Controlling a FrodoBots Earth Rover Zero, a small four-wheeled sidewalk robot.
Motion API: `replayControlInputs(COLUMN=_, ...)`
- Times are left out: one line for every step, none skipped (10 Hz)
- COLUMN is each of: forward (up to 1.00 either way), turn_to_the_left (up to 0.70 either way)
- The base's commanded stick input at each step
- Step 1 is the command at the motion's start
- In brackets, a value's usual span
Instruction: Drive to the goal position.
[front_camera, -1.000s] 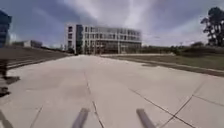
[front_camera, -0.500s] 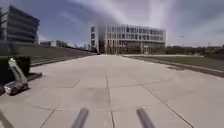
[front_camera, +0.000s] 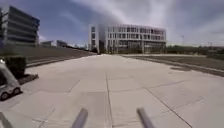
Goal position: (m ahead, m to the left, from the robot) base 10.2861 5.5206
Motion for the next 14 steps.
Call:
replayControlInputs(forward=0.5, turn_to_the_left=0.0)
replayControlInputs(forward=0.5, turn_to_the_left=0.0)
replayControlInputs(forward=0.5, turn_to_the_left=0.0)
replayControlInputs(forward=0.5, turn_to_the_left=0.0)
replayControlInputs(forward=0.5, turn_to_the_left=0.0)
replayControlInputs(forward=0.5, turn_to_the_left=0.0)
replayControlInputs(forward=0.5, turn_to_the_left=0.0)
replayControlInputs(forward=0.5, turn_to_the_left=0.0)
replayControlInputs(forward=0.5, turn_to_the_left=0.0)
replayControlInputs(forward=0.5, turn_to_the_left=0.0)
replayControlInputs(forward=0.5, turn_to_the_left=0.0)
replayControlInputs(forward=0.5, turn_to_the_left=0.0)
replayControlInputs(forward=0.5, turn_to_the_left=0.0)
replayControlInputs(forward=0.5, turn_to_the_left=0.0)
